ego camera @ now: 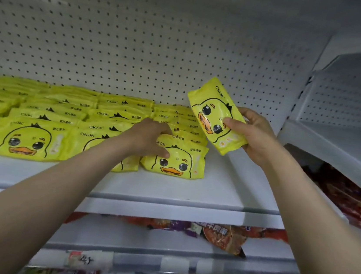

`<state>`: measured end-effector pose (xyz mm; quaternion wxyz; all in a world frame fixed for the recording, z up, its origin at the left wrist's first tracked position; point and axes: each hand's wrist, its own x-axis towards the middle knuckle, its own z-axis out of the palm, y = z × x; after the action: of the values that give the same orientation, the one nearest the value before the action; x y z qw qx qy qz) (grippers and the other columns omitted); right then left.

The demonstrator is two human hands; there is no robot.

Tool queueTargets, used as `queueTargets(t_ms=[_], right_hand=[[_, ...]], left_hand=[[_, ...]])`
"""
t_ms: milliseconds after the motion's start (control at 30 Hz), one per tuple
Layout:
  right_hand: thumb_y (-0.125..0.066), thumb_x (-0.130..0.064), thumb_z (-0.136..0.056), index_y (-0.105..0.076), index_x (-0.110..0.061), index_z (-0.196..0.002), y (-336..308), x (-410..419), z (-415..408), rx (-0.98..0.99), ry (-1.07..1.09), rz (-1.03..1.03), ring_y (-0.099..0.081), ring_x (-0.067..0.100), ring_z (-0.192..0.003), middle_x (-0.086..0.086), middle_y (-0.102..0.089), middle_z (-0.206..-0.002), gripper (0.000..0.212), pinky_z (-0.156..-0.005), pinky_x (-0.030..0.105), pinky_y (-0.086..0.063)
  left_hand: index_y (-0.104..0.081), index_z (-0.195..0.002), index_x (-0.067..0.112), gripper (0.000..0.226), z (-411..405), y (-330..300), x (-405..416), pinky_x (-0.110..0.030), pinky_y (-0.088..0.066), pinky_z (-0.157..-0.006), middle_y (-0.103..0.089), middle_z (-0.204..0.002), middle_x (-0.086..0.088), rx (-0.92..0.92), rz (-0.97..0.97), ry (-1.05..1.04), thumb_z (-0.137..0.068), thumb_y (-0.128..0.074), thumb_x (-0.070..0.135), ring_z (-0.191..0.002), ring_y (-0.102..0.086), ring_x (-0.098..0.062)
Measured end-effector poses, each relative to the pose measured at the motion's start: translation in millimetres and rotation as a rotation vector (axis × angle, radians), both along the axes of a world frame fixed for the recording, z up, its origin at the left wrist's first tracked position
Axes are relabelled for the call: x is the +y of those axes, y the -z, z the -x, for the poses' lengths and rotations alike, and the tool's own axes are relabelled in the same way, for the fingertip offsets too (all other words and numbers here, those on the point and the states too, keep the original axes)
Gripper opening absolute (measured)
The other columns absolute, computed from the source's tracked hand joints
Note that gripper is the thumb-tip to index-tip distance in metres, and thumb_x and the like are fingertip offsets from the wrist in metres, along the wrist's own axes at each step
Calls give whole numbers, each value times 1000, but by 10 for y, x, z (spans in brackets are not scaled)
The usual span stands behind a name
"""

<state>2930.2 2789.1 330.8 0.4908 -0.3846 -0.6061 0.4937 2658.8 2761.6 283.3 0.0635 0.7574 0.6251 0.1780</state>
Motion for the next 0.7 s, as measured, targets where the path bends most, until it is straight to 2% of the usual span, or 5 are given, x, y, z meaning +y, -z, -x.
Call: queueTargets(t_ms=[133, 367, 433, 567, 700], right_hand=[[-76, -5, -80, -67, -15, -106, 4, 8, -45, -141, -75, -23, -71, 23, -79, 7, -73, -100, 29, -68, 32, -58], [-78, -6, -79, -68, -18, -103, 61, -91, 172, -430, -265, -80, -70, 19, -84, 6, -73, -101, 29, -73, 31, -56], [-80, -7, -78, -68, -19, -102, 116, -126, 286, -519, -323, -106, -69, 16, -87, 2, -73, -101, 30, -80, 34, -55], [-84, -16, -75, -66, -23, -107, 265, -143, 483, -663, -393, -131, -68, 19, -98, 1, -71, -107, 37, -91, 36, -54], [-85, -25, -74, -64, -26, -112, 393, -99, 552, -817, -363, -232, -59, 15, -116, -3, -66, -118, 44, -101, 41, -48]], left_hand=[[-55, -128, 28, 64, 52, 26, -91, -42, -42, -97, -60, -119, 2, 21, -54, -54, -72, -75, 52, -118, -44, -26], [-55, -127, 15, 35, 171, -203, -460, -33, -44, -92, -61, -119, -6, -348, -420, -212, -95, -55, 30, -112, -55, -20], [-54, -129, 19, 38, 164, -227, -576, -33, -45, -91, -60, -119, -5, -320, -458, -163, -94, -57, 34, -112, -55, -17], [-49, -133, 36, 56, 94, -123, -769, -36, -41, -97, -53, -125, -3, -128, -312, -41, -82, -66, 50, -119, -46, -20], [-48, -136, 38, 72, -10, 64, -892, -37, -37, -100, -50, -127, -6, 67, -268, 5, -71, -75, 53, -119, -41, -25]])
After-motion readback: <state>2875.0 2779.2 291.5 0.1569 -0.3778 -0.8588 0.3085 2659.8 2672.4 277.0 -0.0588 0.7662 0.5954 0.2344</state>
